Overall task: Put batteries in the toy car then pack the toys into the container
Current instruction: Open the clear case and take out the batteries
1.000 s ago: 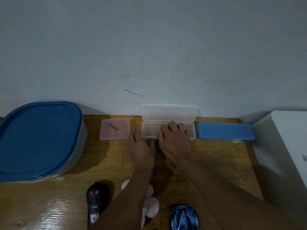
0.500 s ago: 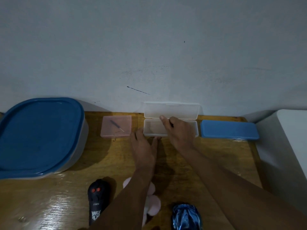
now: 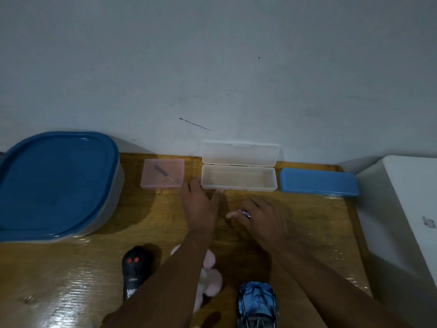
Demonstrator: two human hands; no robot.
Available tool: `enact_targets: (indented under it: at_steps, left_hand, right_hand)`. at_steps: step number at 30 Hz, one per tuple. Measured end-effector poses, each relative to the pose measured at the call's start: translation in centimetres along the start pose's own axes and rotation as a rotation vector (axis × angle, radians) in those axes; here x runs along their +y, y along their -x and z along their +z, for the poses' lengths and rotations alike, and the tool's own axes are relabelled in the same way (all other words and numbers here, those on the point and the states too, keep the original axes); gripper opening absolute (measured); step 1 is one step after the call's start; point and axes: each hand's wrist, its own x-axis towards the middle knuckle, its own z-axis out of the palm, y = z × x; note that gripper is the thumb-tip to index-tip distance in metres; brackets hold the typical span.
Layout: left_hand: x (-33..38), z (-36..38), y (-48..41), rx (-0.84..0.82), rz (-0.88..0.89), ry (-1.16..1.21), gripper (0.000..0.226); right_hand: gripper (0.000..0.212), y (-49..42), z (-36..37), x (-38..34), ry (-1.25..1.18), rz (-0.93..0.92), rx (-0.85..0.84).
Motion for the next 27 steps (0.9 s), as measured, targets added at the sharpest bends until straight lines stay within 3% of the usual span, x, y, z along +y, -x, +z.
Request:
enact_targets:
  at_steps: [5, 11, 22, 27]
  left_hand:
    - [0.0, 0.1, 0.0, -0.002, -0.017, 0.011, 0.055]
    - [-0.2, 0.2, -0.1, 0.009, -0.004, -0.015, 0.056]
    - [-0.3, 0.1, -0.2, 0.01, 0.009, -0.012, 0.054]
    - [-0.1, 0.0, -0.3, -0.002, -0.005, -0.014, 0.056]
  right_hand:
    - [0.043, -0.7, 1.4, 0.3, 0.073, -0.065, 0.044]
    - [0.023, -0.1, 1.8, -0.5, 0.072, -0.196, 0.025]
    - [0.023, -0.3, 0.9, -0.7, -0.03, -0.125, 0.015]
    - [0.027, -0.8, -0.7, -0.4, -0.178, -0.026, 0.12]
